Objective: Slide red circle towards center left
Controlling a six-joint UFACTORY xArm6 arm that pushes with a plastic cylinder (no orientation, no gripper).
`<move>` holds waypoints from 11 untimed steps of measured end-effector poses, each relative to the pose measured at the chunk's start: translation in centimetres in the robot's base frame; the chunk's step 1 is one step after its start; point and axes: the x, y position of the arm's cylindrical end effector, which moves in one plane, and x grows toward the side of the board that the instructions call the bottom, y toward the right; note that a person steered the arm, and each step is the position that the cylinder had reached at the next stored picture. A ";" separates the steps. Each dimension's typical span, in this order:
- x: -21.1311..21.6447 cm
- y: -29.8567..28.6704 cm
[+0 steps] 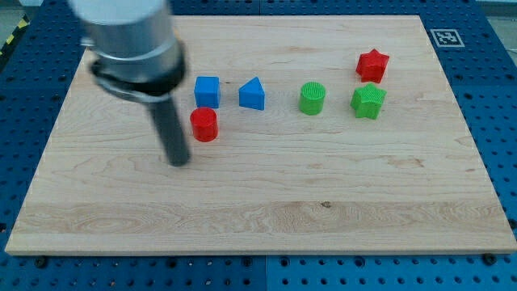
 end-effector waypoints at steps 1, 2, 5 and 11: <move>-2.4 8.0; -2.7 9.0; -4.6 4.4; -6.6 -7.6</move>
